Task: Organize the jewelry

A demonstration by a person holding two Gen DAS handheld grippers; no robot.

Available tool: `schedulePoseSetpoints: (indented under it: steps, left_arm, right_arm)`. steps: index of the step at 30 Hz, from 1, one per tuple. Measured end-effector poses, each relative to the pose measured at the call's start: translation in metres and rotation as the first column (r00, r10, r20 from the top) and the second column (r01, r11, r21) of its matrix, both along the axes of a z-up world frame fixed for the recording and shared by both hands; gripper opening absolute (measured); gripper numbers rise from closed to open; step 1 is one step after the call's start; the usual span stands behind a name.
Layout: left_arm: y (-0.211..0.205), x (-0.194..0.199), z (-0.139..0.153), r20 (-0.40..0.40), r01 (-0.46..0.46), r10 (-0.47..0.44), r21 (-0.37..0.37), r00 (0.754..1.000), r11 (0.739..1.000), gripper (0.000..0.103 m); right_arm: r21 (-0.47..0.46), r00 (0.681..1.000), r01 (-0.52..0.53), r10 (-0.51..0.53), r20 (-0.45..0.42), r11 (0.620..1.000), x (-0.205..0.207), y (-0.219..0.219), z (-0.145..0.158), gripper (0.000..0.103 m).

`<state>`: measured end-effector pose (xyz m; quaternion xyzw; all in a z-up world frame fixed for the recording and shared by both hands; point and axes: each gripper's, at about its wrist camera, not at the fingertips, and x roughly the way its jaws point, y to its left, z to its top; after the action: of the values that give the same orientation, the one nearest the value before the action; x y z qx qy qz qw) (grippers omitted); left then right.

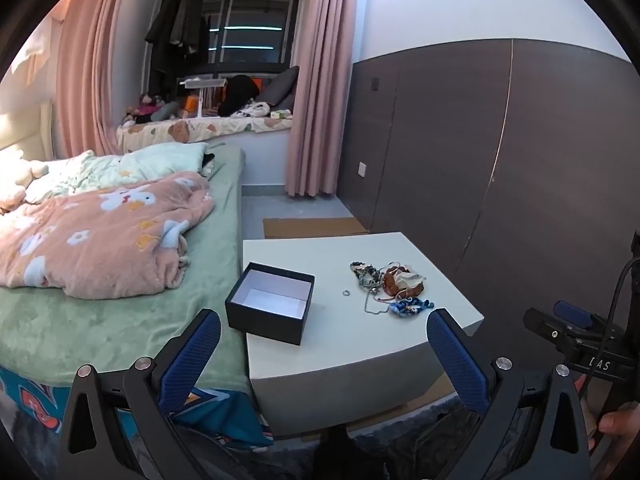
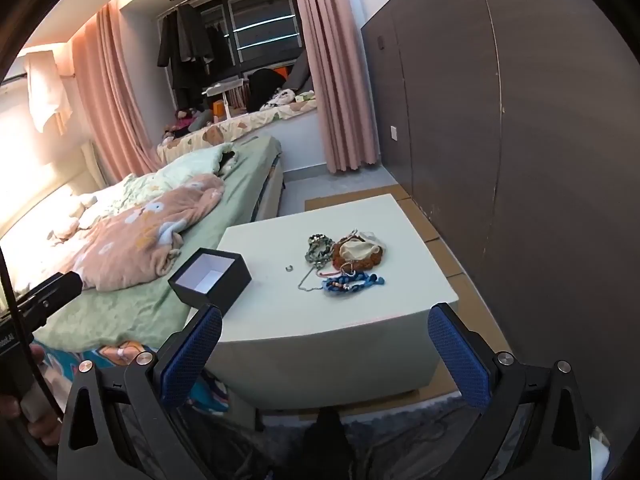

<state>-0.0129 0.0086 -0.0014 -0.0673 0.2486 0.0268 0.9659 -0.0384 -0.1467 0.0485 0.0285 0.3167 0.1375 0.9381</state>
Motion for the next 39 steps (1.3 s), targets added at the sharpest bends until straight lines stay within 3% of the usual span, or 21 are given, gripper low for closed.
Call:
schedulePoseSetpoints:
  steps: [21, 39]
  left_arm:
    - [-0.001, -0.011, 0.011, 0.017, 0.012, -0.012, 0.01, 1.0, 1.0, 0.103]
    - [-0.013, -0.026, 0.018, 0.028, 0.03, -0.03, 0.018, 0.999, 0.999, 0.103]
  right_arm:
    - [0.008, 1.0, -0.018, 0.018, 0.016, 1.0, -0.01, 0.009, 0.005, 0.103]
    - [-0.002, 0.999, -0.021, 0.021, 0.03, 1.0, -0.017, -0.009, 0.016, 0.103]
